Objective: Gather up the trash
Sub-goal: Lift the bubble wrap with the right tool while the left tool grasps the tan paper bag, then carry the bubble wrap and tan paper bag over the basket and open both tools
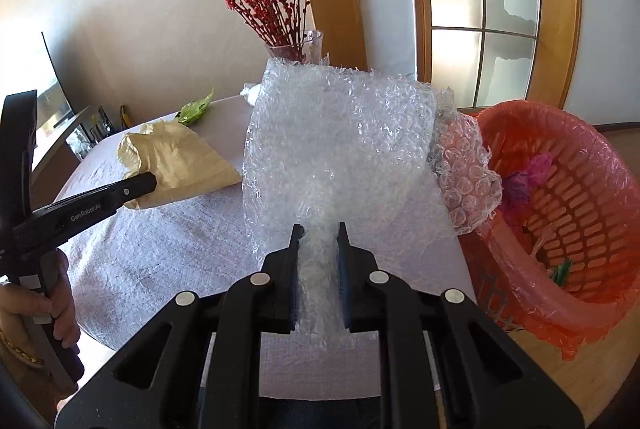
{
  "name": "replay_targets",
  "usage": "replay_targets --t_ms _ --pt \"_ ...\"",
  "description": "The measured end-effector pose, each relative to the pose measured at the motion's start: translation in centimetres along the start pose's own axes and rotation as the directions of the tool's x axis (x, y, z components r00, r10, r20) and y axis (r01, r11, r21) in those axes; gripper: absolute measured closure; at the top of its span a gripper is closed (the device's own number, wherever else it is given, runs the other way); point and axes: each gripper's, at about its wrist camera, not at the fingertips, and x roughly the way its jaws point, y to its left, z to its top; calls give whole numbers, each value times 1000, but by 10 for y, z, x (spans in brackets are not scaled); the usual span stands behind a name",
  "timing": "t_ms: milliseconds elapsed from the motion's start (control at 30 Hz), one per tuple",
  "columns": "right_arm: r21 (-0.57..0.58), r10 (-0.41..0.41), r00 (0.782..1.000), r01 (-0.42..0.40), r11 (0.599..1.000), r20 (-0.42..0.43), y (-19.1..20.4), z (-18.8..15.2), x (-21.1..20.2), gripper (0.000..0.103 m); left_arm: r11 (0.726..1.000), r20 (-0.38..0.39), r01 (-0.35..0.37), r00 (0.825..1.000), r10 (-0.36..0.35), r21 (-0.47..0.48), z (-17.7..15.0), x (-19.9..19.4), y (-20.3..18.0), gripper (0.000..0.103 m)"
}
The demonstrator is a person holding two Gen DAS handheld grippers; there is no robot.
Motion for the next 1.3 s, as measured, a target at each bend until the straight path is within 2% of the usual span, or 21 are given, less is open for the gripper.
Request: replay_targets --t_ms 267,733,1033,1300 --pt "42 -43 998 41 998 35 -21 4 -14 87 995 36 77 996 -80 63 -7 -25 -29 97" --pt "106 -107 992 99 989 68 -52 5 -29 87 967 23 188 981 -195 174 -9 -25 -86 97" --pt "171 -178 978 158 972 109 -83 8 -49 87 937 23 266 960 -278 227 2 -20 -124 97" --pt "253 -258 958 220 942 126 -120 6 -65 87 899 4 337 936 -352 281 6 -9 -171 97"
